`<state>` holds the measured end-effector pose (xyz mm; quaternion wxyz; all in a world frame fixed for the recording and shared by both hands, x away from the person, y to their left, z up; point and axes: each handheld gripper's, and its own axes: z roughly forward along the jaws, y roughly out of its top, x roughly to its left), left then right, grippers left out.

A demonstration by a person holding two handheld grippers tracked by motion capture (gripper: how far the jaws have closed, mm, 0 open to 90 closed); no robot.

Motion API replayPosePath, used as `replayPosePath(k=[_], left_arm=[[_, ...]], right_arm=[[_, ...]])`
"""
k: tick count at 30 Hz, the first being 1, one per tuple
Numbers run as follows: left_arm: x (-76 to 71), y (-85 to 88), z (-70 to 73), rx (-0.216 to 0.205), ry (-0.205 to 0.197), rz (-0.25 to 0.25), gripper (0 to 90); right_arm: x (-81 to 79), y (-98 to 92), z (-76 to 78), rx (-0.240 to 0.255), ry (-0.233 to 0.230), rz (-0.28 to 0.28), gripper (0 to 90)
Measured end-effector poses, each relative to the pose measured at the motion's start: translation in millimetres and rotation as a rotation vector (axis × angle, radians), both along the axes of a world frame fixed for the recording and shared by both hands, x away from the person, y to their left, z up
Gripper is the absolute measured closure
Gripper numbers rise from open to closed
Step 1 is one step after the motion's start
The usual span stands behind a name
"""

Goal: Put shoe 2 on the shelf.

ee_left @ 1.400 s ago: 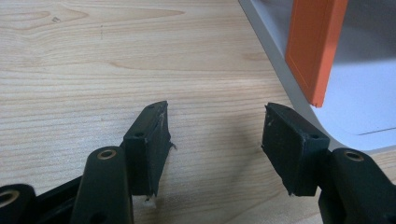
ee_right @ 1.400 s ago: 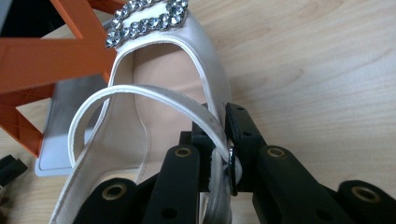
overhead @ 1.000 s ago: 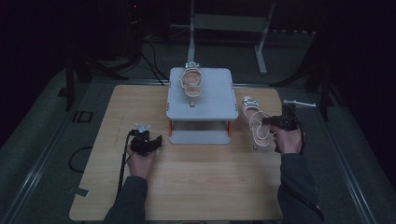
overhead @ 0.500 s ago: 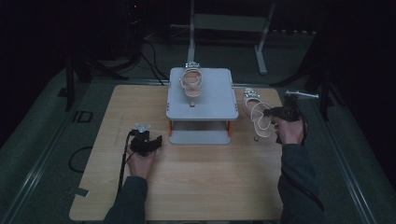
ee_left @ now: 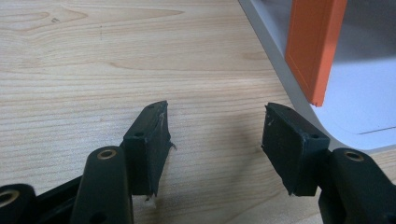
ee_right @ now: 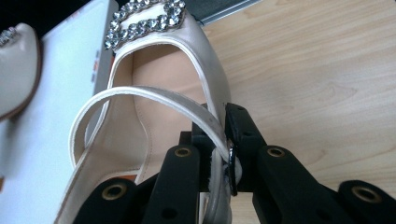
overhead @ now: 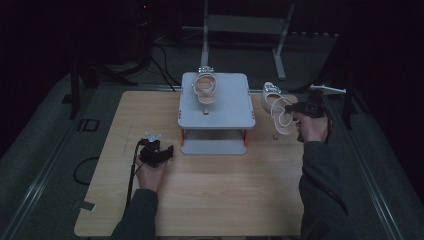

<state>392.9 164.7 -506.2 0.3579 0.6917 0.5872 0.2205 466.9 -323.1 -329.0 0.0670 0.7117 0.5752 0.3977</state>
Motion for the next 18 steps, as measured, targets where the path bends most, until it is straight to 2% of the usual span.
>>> replayPosePath(k=[18], left_arm=[[0.0, -0.2, 0.0, -0.002, -0.001, 0.002, 41.5]], right_arm=[[11.1, 25.2, 38.7, 0.007, -0.039, 0.024, 83.5]])
